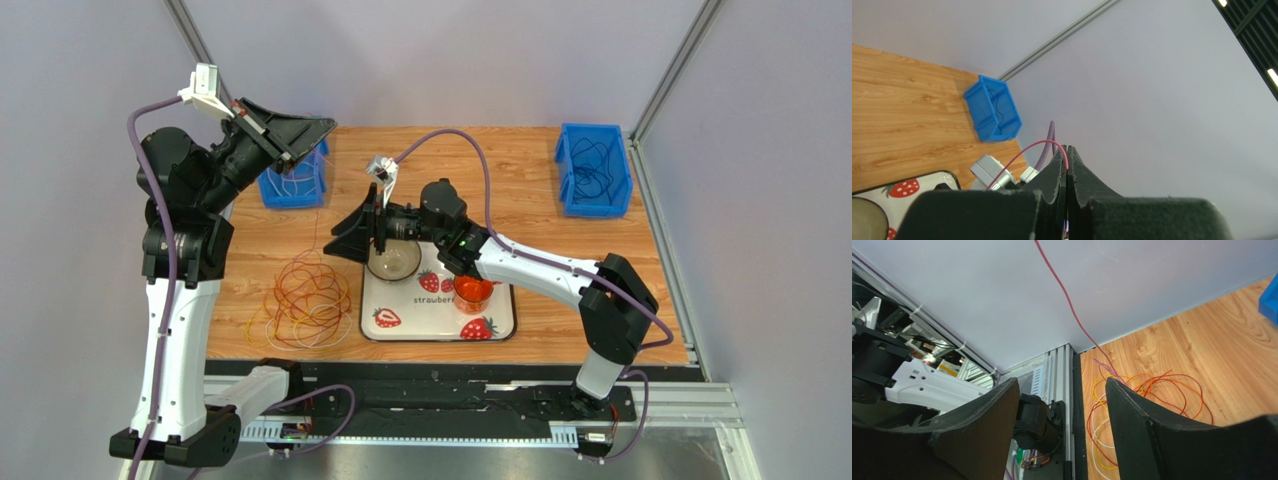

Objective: Untangle the cables
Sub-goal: Pick up the cable from the cable.

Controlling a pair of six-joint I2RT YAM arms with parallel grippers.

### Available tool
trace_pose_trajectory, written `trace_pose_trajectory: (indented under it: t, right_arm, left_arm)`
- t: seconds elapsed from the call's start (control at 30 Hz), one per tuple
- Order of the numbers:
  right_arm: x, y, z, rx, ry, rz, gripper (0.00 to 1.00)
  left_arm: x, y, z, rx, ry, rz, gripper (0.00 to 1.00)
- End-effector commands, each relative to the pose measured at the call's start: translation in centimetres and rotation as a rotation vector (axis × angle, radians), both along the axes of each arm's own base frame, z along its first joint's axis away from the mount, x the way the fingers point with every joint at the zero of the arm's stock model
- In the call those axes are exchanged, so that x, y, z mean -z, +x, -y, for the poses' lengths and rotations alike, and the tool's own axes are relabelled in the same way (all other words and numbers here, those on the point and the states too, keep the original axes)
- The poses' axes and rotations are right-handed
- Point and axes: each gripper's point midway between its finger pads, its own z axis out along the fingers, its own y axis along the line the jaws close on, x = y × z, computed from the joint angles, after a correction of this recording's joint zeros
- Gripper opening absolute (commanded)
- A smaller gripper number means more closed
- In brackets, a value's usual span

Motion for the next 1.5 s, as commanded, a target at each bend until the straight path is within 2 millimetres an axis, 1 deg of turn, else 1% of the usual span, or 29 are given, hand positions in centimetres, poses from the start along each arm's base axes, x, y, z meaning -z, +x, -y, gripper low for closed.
trace_pose_trajectory:
  t: [0.0,0.03,0.07,0.1,0.17,0.23,0.3,0.33,0.4,0.47,0.53,0.67,0.73,0.77,0.8,0.87,0.9,0.93,0.97,1.0,1.07,1.17,1.23,1.3,1.33,1.37,1.4,1.43,1.47]
  right_arm:
    - [-1.4,0.9,-1.0,0.061,0.010,0.115,0.67]
    - [-1.3,0.9,-1.2,0.066,0.003,0.134,0.67]
    - [-0.6,1.0,-1.6,0.072,-0.017,0.127,0.67]
    - [-0.9,1.0,-1.8,0.074,-0.014,0.133,0.67]
    - [-0.4,1.2,-2.3,0.077,-0.025,0.133,0.67]
    - [-0.7,1.4,-2.6,0.084,-0.020,0.139,0.67]
    - [-0.1,1.4,-3.0,0.078,-0.033,0.143,0.67]
    - [-0.3,1.5,-3.1,0.080,-0.034,0.152,0.67]
    - [0.8,1.5,-3.5,0.077,-0.065,0.163,0.67]
    - [1.0,1.3,-3.9,0.070,-0.075,0.173,0.68]
    - [1.8,1.4,-4.3,0.064,-0.091,0.176,0.68]
    - [1.5,1.6,-4.9,0.060,-0.083,0.177,0.65]
    - [1.5,1.5,-5.1,0.056,-0.081,0.179,0.54]
    - [1.2,1.5,-5.2,0.050,-0.080,0.181,0.44]
    - [1.2,1.4,-5.3,0.044,-0.083,0.179,0.29]
    - [1.4,1.2,-5.4,0.026,-0.092,0.175,0.21]
    - [1.6,1.2,-5.5,0.022,-0.095,0.172,0.12]
    - [1.5,1.1,-5.4,0.017,-0.094,0.167,0.07]
    - [1.7,1.1,-5.5,0.016,-0.095,0.166,0.05]
    - [1.8,1.1,-5.4,0.015,-0.096,0.162,0.00]
    - [1.6,0.8,-5.4,0.011,-0.092,0.160,0.00]
    - [0.5,0.8,-4.9,0.026,-0.077,0.164,0.00]
    - [-0.8,0.8,-4.4,0.041,-0.066,0.178,0.00]
    - [-1.3,1.1,-3.7,0.063,-0.080,0.193,0.00]
    - [-2.4,1.7,-2.8,0.095,-0.071,0.203,0.00]
    - [-2.8,2.2,-2.1,0.111,-0.075,0.200,0.00]
    - [-3.3,2.5,-1.5,0.124,-0.071,0.195,0.00]
    - [-5.1,3.6,0.1,0.160,-0.047,0.204,0.00]
    - [-5.6,4.0,0.9,0.173,-0.044,0.201,0.00]
  left_arm:
    - [-2.3,-1.6,0.4,0.044,-0.029,0.057,0.00]
    - [-2.4,-1.7,0.5,0.054,-0.032,0.059,0.00]
    - [-2.4,-1.7,0.6,0.057,-0.034,0.057,0.00]
    - [-2.4,-1.7,0.6,0.061,-0.034,0.055,0.00]
    - [-2.4,-1.8,0.7,0.064,-0.036,0.056,0.00]
    - [-2.4,-1.9,0.6,0.064,-0.036,0.057,0.00]
    - [-2.6,-2.1,0.7,0.067,-0.036,0.062,0.00]
    - [-2.5,-2.0,0.7,0.071,-0.037,0.059,0.00]
    - [-2.6,-2.1,0.8,0.080,-0.037,0.058,0.00]
    - [-2.7,-2.2,0.9,0.087,-0.039,0.061,0.00]
    - [-2.7,-2.2,1.0,0.096,-0.041,0.058,0.00]
    - [-2.7,-2.3,1.0,0.099,-0.043,0.059,0.00]
    - [-2.7,-2.3,1.0,0.101,-0.043,0.061,0.00]
    - [-2.8,-2.5,1.1,0.104,-0.042,0.064,0.00]
    - [-2.8,-2.4,1.0,0.103,-0.044,0.063,0.00]
    - [-2.9,-2.5,1.1,0.104,-0.042,0.065,0.00]
    - [-2.9,-2.5,1.1,0.104,-0.042,0.065,0.00]
    - [-3.0,-2.5,1.1,0.106,-0.043,0.066,0.00]
    - [-3.0,-2.5,1.1,0.107,-0.042,0.067,0.00]
    - [-2.9,-2.5,1.1,0.107,-0.041,0.064,0.00]
    - [-2.8,-2.5,1.1,0.106,-0.040,0.062,0.00]
    - [-2.6,-2.5,1.1,0.106,-0.039,0.061,0.00]
    - [-2.5,-2.5,1.0,0.102,-0.030,0.065,0.00]
    - [-2.2,-2.6,0.9,0.094,-0.010,0.068,0.14]
    - [-2.2,-2.7,0.8,0.088,-0.002,0.072,0.20]
    - [-2.1,-2.7,0.5,0.074,0.004,0.073,0.35]
    - [-1.9,-2.7,0.3,0.066,0.015,0.069,0.43]
    - [-1.8,-2.8,-0.1,0.048,0.021,0.073,0.49]
    - [-1.5,-2.7,-0.3,0.038,0.026,0.069,0.64]
